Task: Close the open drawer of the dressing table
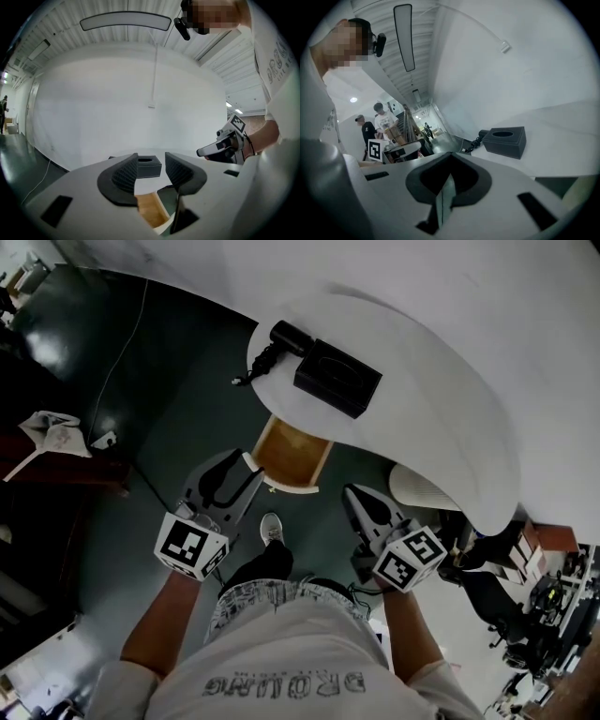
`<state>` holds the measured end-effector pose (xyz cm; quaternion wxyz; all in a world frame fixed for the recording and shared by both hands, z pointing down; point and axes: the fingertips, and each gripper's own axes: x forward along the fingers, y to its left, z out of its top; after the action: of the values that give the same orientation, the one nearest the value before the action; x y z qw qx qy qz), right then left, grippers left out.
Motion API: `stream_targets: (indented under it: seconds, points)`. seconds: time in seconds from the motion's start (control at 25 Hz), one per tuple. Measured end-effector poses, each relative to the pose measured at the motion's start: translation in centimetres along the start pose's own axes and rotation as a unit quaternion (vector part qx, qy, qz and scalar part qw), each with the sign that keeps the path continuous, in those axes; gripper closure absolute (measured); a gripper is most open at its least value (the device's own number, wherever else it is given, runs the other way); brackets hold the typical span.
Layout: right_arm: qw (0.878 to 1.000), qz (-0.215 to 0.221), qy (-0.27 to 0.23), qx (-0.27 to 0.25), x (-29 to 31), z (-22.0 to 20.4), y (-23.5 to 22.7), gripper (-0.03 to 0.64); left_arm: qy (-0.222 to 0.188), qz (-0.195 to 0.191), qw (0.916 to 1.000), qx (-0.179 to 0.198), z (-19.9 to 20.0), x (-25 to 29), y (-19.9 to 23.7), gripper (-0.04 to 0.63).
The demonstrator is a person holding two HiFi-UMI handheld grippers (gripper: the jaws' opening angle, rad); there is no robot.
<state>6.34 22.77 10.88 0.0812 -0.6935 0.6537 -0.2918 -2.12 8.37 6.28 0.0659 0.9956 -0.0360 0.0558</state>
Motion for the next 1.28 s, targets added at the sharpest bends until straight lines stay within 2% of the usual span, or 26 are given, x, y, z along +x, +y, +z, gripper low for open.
stream_targets:
  seconds: [0.28, 0.6, 0.96, 1.28]
  points:
    - [1.0, -0.01, 0.004, 0.007, 3.2, 0.5, -0.9, 0.609, 0.006, -0.01, 0.9999, -0.004, -0.9, 1.5, 2.9, 0.397]
    - [1.0, 0.003, 0.031, -0.002, 6.4, 0.8, -1.4, 0.609, 0.007, 0.01, 0.9995, -0.03, -3.1, 1.5, 5.1, 0.397]
    - [0.995, 0.049, 0.08, -0.027, 11.1, 0.5, -3.2, 0.609, 0.017, 0.065, 0.9958, -0.063, -8.1, 2.0, 6.9, 0.397]
    - [0.978, 0.13, 0.159, -0.04, 14.7, -1.1, -5.8, 0.609, 0.039, 0.157, 0.9809, -0.108, -14.3, 2.2, 7.2, 0.396]
